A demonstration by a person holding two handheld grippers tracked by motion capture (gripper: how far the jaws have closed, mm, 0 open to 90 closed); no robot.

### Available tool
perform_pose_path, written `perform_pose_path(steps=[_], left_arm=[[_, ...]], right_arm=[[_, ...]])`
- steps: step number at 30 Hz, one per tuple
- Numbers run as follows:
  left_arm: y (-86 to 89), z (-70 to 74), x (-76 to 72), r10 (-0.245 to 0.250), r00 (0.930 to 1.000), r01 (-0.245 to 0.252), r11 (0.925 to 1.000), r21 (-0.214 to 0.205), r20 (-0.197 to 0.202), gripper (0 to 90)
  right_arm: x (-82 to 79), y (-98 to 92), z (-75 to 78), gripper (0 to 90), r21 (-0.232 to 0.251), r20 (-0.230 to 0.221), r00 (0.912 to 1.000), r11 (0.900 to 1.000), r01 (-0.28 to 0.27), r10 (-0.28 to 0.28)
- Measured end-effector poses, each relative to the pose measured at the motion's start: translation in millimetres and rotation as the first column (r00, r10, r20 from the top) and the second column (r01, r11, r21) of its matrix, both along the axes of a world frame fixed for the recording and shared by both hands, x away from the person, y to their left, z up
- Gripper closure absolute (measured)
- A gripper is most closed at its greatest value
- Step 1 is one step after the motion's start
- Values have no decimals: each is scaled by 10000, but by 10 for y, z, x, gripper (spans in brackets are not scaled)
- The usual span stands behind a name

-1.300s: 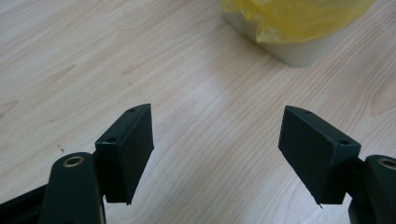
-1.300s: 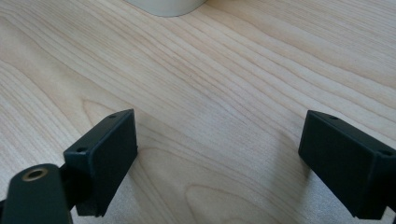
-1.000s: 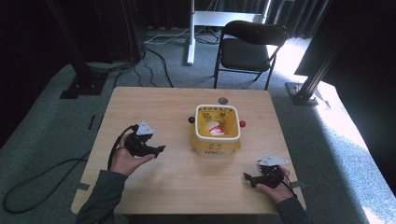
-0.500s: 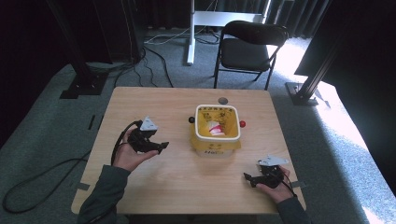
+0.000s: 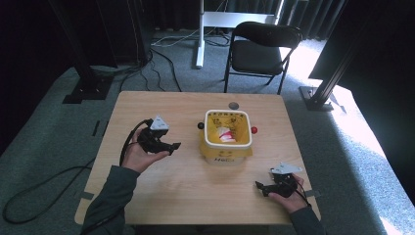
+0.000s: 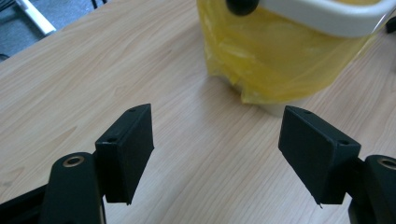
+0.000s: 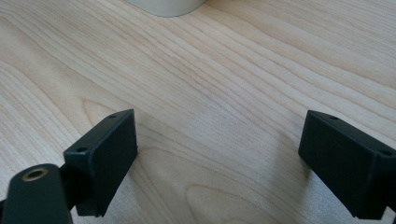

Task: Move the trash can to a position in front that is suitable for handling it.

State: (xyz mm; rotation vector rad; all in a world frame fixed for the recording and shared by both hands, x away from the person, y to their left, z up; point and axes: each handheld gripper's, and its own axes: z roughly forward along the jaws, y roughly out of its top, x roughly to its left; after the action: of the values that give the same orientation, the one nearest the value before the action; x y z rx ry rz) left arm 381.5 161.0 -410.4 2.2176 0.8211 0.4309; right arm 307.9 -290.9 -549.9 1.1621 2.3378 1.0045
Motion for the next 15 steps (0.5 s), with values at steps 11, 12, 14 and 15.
perform_pose_path(steps=[11,12,14,15], left_arm=[[-156,63,72,-338,9994,337,9994,107,76,267],[-160,77,80,-354,9993,353,9993,99,116,267],[-168,97,86,-364,9993,363,9993,42,106,267],[-173,111,89,-383,9992,382,9993,61,122,267]], right_arm=[[1,-1,0,109,6,9,10000,10000,-8,8],[1,-1,0,109,5,9,10000,10000,-9,9],[1,-1,0,109,6,11,10000,10000,-9,9],[1,-1,0,109,5,9,10000,10000,-8,8]])
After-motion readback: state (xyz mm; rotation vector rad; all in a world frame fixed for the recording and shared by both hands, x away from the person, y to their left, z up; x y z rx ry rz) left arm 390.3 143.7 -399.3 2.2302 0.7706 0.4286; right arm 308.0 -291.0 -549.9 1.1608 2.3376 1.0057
